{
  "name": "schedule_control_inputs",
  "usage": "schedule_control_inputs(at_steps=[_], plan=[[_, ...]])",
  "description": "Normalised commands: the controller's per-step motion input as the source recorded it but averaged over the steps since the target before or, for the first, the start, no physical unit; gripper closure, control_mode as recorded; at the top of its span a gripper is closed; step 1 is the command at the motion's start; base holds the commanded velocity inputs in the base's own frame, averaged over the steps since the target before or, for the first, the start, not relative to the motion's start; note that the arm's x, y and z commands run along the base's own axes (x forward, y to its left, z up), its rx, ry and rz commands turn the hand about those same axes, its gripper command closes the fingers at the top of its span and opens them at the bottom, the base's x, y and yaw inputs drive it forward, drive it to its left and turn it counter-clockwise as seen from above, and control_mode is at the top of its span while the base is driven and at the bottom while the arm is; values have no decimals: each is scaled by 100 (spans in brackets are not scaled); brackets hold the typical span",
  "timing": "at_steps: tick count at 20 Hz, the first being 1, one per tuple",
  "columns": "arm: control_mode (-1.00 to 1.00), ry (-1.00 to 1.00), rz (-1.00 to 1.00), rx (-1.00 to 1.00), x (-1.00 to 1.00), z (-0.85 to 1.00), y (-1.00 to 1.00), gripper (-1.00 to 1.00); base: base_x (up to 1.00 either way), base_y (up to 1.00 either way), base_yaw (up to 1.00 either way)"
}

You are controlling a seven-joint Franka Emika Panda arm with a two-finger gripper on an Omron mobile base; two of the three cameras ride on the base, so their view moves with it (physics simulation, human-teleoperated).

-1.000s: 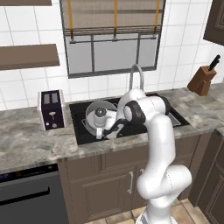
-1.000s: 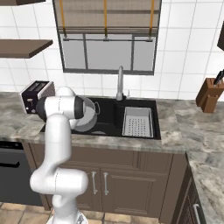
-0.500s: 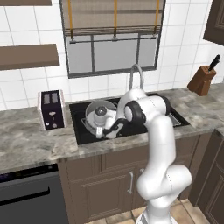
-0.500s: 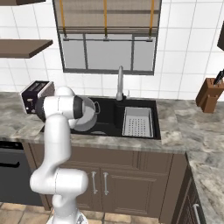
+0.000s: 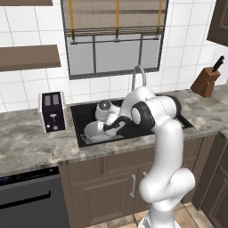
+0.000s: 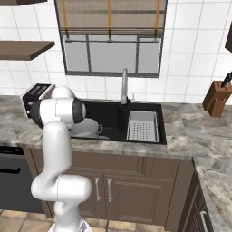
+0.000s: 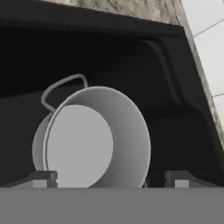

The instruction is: Move the pot and pan from the stove into the sink.

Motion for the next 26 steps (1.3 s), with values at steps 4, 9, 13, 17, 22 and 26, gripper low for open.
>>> schedule_control_inputs(at_steps=[4, 9, 13, 17, 22, 26], plan=[[-100, 0, 0, 4, -1, 90, 0, -100, 0, 0, 0], [-100, 3, 0, 2, -22, 81, -8, -100, 0, 0, 0], [-100, 4, 0, 0, -46, 60, -28, -100, 0, 0, 0], [-100, 6, -2, 1, -51, 52, -44, -100, 0, 0, 0], [-100, 8, -3, 0, -52, 55, -47, -100, 0, 0, 0], [-100, 9, -4, 0, -53, 60, -45, -100, 0, 0, 0]])
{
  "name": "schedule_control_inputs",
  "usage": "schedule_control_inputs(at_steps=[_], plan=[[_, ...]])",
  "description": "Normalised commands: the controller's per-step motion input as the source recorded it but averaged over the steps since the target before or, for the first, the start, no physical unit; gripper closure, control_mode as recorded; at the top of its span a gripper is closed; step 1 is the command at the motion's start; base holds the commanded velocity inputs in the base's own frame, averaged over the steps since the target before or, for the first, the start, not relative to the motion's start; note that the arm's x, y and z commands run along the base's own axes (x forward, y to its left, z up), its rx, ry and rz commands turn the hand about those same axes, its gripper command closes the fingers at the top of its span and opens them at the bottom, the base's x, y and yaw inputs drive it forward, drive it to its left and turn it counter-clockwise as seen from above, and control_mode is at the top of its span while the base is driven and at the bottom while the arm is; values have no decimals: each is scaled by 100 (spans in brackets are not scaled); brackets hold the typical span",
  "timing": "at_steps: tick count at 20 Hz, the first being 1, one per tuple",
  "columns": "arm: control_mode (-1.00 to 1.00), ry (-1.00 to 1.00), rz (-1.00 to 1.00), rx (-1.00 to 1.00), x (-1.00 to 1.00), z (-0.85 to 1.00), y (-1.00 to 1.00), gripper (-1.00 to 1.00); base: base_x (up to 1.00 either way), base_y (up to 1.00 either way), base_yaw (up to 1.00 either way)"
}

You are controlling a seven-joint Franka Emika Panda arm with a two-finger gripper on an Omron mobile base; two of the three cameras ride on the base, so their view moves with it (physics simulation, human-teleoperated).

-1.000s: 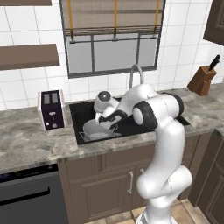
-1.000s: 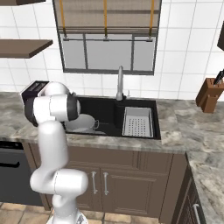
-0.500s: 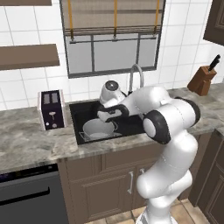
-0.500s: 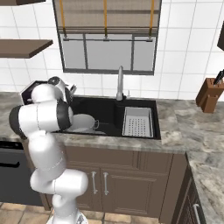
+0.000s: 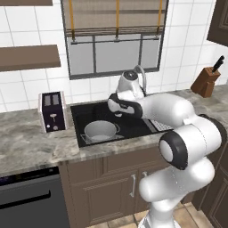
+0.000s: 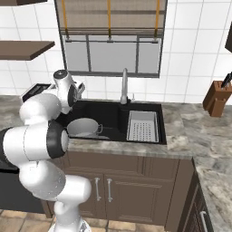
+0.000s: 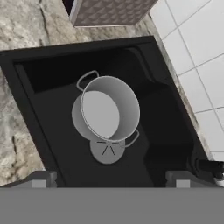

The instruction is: Move the pot and pan from the stove into the sink.

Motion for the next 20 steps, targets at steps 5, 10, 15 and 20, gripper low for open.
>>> schedule_control_inputs(at_steps=[5, 10, 15, 20], plan=[[-100, 9, -1, 0, -60, 64, -42, -100, 0, 0, 0], [-100, 9, 0, 0, -68, 60, -37, -100, 0, 0, 0], [-100, 4, 6, -3, -97, 15, -21, -100, 0, 0, 0], [-100, 0, 14, -6, -100, -2, -1, -100, 0, 0, 0]])
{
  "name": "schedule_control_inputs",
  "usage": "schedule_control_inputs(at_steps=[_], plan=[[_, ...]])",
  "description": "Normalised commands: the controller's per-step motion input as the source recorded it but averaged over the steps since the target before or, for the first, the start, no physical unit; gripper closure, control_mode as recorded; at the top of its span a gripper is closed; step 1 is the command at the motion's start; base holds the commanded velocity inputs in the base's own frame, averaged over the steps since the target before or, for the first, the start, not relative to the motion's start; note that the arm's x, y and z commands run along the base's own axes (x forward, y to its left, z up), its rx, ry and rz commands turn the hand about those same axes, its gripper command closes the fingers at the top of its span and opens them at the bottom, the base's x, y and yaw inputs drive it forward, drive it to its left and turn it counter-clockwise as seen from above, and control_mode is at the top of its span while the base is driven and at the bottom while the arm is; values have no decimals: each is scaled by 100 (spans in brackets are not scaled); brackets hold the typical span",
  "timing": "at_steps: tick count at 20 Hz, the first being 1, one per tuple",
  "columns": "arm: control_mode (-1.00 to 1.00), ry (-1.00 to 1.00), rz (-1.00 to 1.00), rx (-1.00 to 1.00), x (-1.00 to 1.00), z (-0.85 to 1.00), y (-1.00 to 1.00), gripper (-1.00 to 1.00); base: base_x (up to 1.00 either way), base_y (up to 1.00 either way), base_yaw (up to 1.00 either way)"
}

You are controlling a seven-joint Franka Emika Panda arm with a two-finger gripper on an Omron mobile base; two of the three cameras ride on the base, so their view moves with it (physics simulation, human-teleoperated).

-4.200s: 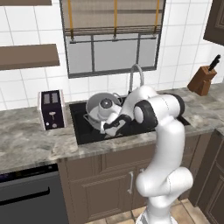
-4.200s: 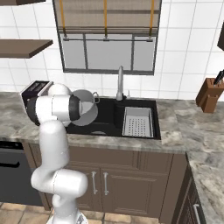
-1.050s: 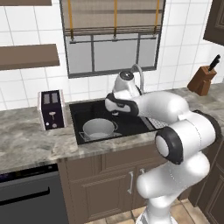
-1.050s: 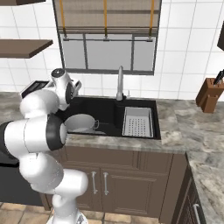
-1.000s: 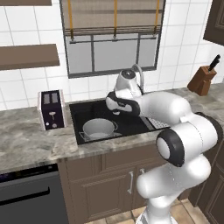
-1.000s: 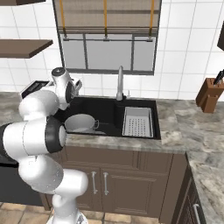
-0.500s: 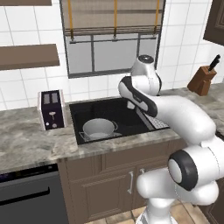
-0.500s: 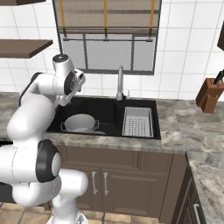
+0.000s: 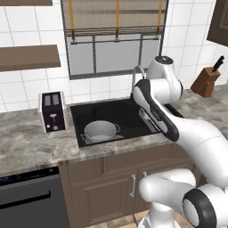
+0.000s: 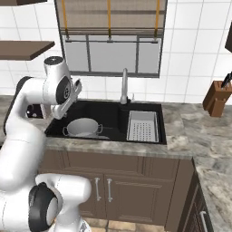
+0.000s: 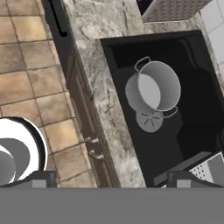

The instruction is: Move the pot and pan from the stove into the sink.

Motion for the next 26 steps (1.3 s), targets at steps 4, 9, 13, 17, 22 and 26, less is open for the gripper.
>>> schedule_control_inputs(at_steps=[4, 9, 13, 17, 22, 26], plan=[[-100, 1, 16, -6, -100, -7, 0, -100, 0, 0, 0], [-100, -11, 14, -4, -86, -8, 0, -100, 0, 0, 0], [-100, -38, 3, 0, -43, 0, -5, -100, 0, 0, 0], [-100, -7, 1, 0, -4, 0, 0, -100, 0, 0, 0], [100, 0, 0, 0, -1, 0, 0, -100, -6, 0, 1], [100, 0, 0, 0, 0, 0, 0, -100, -59, -3, 6]])
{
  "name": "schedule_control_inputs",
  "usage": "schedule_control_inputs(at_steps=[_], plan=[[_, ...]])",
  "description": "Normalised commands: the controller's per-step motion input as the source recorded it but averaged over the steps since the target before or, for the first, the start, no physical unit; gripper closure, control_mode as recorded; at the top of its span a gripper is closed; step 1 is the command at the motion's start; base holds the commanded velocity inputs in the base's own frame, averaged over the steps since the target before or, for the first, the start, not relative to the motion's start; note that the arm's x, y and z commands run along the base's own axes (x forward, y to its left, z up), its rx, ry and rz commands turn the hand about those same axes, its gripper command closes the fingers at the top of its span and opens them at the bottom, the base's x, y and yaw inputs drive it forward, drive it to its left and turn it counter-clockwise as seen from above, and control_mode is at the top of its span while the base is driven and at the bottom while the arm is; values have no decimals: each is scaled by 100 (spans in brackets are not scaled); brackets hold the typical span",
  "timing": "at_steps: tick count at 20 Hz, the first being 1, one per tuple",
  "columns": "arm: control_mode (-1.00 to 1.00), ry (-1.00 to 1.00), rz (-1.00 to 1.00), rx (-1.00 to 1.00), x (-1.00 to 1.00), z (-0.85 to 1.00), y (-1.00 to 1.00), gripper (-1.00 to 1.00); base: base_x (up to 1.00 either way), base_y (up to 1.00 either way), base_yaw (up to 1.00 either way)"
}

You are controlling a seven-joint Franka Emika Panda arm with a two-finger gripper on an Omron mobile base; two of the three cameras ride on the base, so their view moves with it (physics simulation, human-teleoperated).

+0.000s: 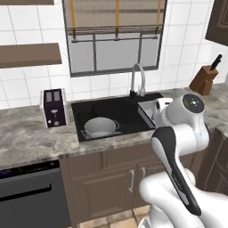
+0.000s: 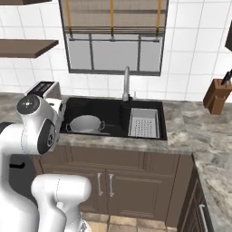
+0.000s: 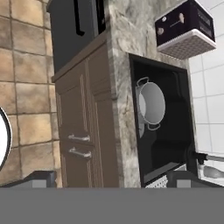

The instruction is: Move the pot and pan from the stove into the sink.

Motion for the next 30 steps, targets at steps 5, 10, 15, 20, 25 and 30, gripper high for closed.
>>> schedule_control_inputs(at_steps=[5, 10, 15, 20, 25, 30], plan=[[100, 0, 0, 0, 0, 0, 0, -100, -82, -15, 6], [100, 0, 0, 0, 0, 0, 0, -100, -73, -25, 1], [100, 0, 0, 0, 0, 0, 0, -100, -52, -35, -13], [100, 0, 0, 0, 0, 0, 0, -100, -21, -28, -32], [100, 0, 0, 0, 0, 0, 0, -100, -3, -14, -42], [100, 0, 0, 0, 0, 0, 0, -100, 0, -5, -48]])
